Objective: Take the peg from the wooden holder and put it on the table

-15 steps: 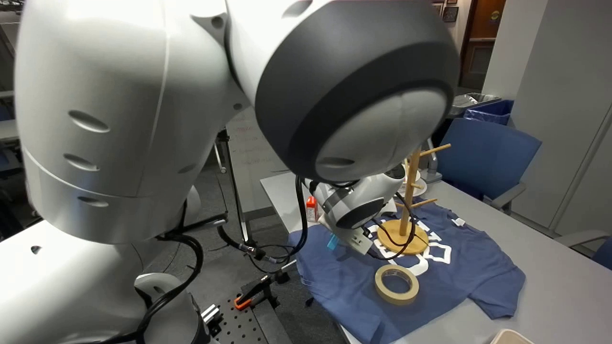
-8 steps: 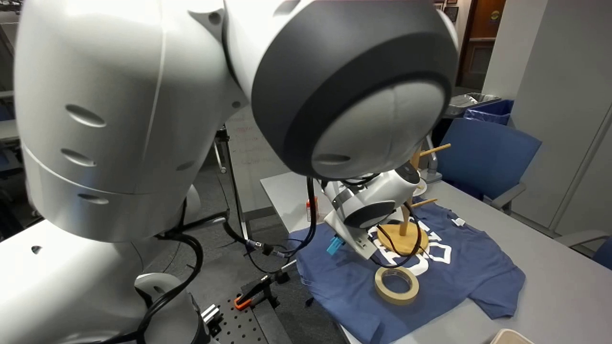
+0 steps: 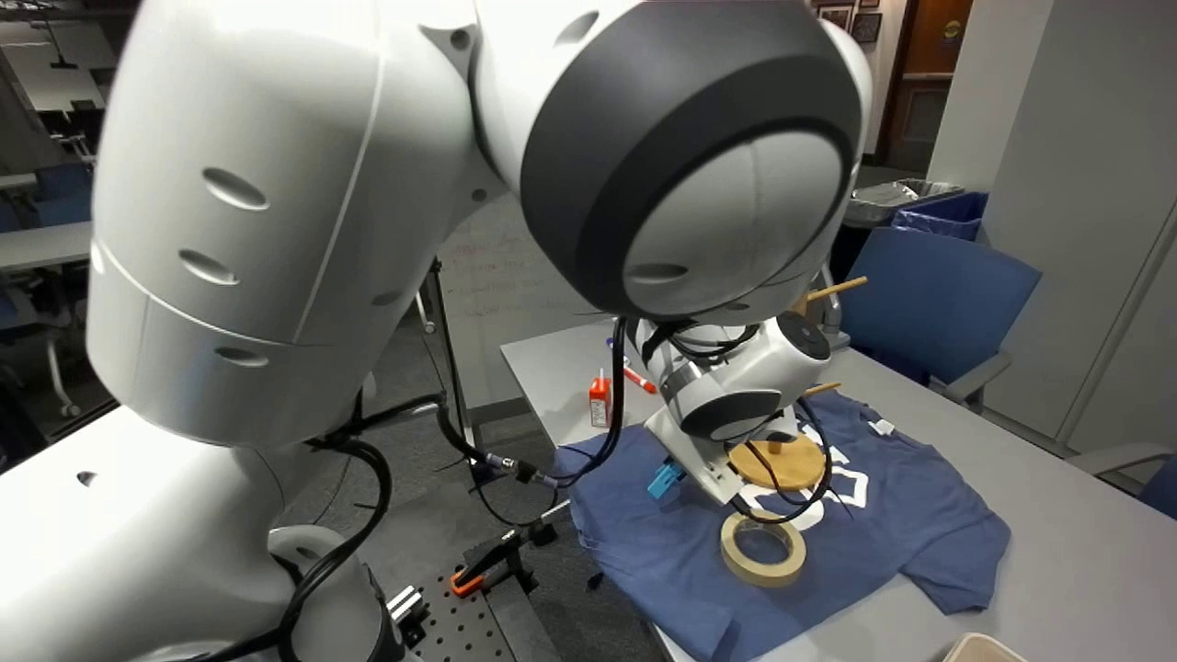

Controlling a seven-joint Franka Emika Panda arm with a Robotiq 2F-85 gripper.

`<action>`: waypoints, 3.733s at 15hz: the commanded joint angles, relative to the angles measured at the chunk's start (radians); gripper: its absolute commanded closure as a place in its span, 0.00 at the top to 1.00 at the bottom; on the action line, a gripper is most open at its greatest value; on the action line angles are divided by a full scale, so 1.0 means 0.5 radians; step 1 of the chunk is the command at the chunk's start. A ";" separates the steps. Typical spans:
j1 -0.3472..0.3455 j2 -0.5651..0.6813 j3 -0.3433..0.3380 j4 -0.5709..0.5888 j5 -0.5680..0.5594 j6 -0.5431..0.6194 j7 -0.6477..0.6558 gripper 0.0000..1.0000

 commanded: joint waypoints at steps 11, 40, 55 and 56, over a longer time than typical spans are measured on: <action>0.471 -0.226 -0.409 0.075 0.234 -0.010 -0.042 1.00; 1.627 -1.559 -1.322 -0.541 -0.329 0.091 0.523 1.00; 1.630 -1.534 -1.336 -0.529 -0.433 0.122 0.644 1.00; 1.630 -1.536 -1.336 -0.530 -0.433 0.122 0.644 1.00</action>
